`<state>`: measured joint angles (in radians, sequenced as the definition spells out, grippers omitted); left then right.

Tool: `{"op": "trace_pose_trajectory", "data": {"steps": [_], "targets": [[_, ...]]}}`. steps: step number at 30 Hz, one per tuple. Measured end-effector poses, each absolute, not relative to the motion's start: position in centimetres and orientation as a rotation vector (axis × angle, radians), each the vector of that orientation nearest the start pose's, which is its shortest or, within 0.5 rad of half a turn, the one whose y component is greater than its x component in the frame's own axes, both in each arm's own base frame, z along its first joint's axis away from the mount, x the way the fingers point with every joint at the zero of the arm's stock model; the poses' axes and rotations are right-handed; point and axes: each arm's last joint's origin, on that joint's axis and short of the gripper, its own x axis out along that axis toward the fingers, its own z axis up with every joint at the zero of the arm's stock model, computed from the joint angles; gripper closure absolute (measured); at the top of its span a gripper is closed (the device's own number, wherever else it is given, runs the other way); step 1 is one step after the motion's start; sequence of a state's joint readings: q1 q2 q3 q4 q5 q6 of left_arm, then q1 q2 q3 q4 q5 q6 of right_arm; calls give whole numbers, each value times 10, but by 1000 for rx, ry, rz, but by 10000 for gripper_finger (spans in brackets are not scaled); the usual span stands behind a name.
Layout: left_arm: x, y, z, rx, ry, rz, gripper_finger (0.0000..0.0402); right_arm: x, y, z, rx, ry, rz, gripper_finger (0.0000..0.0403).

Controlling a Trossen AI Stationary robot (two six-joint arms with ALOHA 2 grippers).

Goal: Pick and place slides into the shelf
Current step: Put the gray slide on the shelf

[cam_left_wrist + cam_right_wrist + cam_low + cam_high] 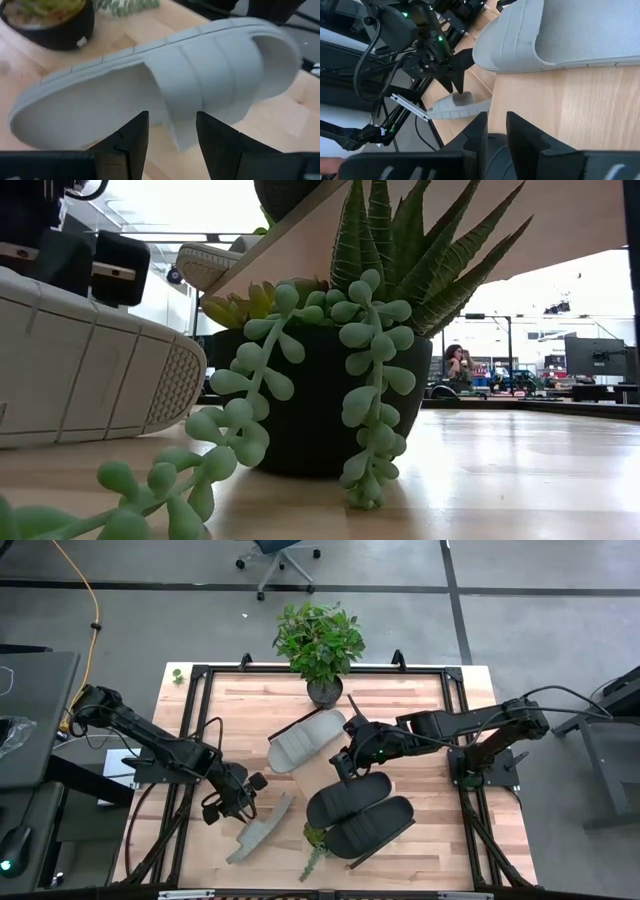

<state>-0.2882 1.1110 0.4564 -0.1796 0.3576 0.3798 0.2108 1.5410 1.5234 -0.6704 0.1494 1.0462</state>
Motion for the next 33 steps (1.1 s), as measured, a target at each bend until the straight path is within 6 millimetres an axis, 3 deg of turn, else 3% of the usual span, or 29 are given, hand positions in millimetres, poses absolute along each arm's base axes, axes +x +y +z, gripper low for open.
{"op": "trace_pose_trajectory", "data": {"steps": [14, 23, 26, 31, 33], "targets": [[188, -68, 164, 295, 727, -838, 263, 325, 65, 360, 867, 659, -307, 341], [208, -77, 148, 243, 664, -916, 273, 325, 65, 360, 876, 662, -313, 341], [209, -78, 147, 236, 652, -932, 295, 325, 65, 360, 876, 662, -313, 341], [209, -78, 147, 229, 650, -945, 380, 324, 65, 358, 869, 676, -319, 341], [209, -78, 147, 227, 650, -949, 392, 323, 65, 358, 866, 684, -324, 341]]}}
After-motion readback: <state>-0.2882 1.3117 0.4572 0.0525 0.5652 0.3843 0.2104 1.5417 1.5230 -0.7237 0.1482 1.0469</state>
